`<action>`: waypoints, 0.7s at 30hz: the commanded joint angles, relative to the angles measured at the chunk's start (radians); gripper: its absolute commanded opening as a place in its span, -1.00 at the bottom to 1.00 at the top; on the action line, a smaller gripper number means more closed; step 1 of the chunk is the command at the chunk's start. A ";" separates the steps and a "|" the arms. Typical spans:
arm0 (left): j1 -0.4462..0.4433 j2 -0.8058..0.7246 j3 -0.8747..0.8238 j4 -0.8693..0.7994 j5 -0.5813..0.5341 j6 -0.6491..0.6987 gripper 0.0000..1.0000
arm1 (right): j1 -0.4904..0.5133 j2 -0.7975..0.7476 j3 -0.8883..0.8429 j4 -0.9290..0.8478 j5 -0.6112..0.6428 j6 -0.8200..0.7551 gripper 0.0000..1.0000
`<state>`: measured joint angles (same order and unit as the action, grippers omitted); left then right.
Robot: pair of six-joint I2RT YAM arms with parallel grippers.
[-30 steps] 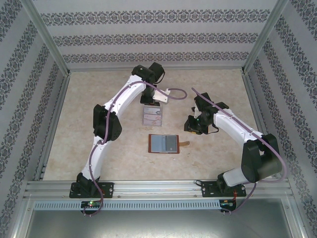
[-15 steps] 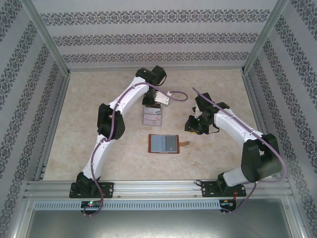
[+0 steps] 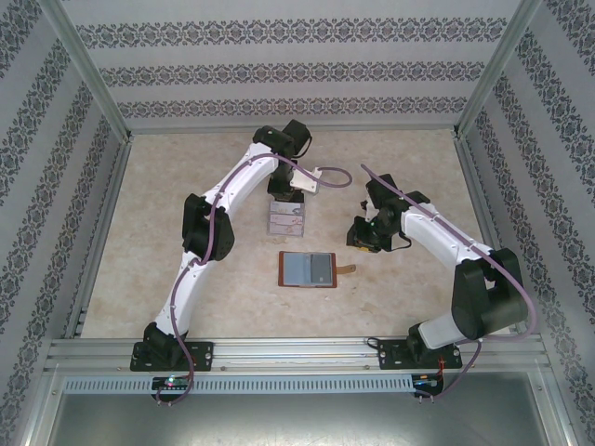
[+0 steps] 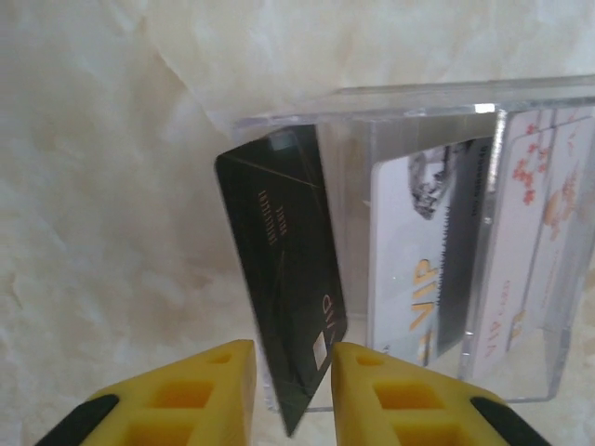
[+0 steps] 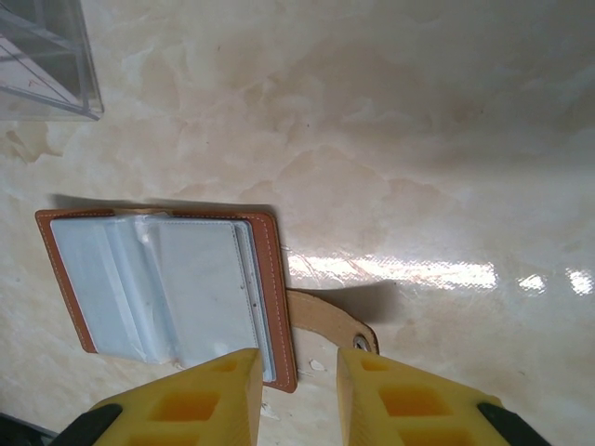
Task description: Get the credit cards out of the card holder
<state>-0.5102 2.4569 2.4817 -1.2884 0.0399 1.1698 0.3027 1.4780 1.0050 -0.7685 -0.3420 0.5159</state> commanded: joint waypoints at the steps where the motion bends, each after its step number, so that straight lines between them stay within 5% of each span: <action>1: 0.016 0.020 0.031 0.050 -0.021 -0.001 -0.42 | -0.008 0.002 -0.019 -0.002 -0.012 -0.013 -0.44; 13: 0.019 0.006 0.041 0.094 -0.037 -0.046 -0.43 | -0.007 -0.009 -0.028 0.007 -0.015 -0.006 -0.44; 21: 0.003 -0.067 0.031 0.108 0.034 -0.405 -0.45 | -0.001 0.003 -0.033 0.042 -0.052 0.008 -0.44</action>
<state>-0.5030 2.4592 2.4897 -1.1866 0.0315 0.9604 0.3031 1.4780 0.9897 -0.7471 -0.3637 0.5179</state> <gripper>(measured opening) 0.281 0.280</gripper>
